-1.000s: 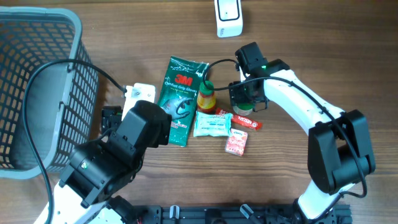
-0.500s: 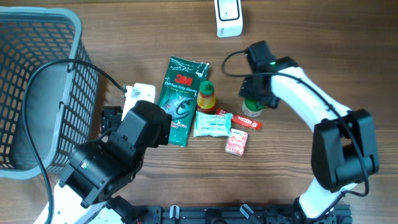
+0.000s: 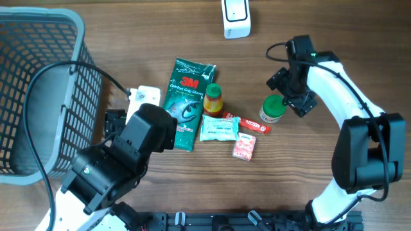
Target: Scan the item barcode
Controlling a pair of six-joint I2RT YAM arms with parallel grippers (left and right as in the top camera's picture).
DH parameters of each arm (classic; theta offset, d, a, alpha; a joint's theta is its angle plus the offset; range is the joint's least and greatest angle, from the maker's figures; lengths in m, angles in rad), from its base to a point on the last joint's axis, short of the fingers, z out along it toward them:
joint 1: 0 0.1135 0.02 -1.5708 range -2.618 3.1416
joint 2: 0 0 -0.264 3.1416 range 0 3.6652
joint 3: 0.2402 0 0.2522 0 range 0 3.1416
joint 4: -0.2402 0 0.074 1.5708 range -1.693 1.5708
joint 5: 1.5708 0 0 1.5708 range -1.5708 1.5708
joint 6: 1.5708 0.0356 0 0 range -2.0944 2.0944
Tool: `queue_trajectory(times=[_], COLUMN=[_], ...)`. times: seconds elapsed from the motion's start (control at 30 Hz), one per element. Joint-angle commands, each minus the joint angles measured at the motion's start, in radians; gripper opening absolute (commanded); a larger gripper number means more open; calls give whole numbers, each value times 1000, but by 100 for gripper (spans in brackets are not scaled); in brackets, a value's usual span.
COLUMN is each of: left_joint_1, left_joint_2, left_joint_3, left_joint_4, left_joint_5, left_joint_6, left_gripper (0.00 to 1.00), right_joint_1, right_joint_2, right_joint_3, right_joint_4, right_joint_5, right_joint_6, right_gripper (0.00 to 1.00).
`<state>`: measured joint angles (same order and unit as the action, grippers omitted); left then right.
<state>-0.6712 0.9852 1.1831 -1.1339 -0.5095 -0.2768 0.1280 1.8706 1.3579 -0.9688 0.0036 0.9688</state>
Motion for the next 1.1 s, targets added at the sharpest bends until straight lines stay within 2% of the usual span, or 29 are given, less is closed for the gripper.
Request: queue_trajectory(times=[0.0,0.17,0.23,0.4,0.63,1.07], left_joint_1=[2,2,2,2,2,2], left_joint_2=[0,0,0,0,0,0], left_joint_3=[3,3,3,3,3,3], left_joint_4=[0,0,0,0,0,0], left_joint_5=[4,4,4,4,4,4], left_joint_6=[-20,-20,-20,-19,-20,-20], left_gripper=[100,100,100,100,100,100], right_joint_1=[2,3,6,6,37,76], right_joint_2=[-60,-105,-98,-86,-85,42], right_joint_3=[134,168,164,109,32,22], right_joint_4=[-101,-93,-93,-110,-83,-86], right_joint_5=[-47,-96,-95,-113,-117,-84], right_joint_6=[14,0,-27,-16,-20,-19], right_gripper=[100,100,97,93,95,95])
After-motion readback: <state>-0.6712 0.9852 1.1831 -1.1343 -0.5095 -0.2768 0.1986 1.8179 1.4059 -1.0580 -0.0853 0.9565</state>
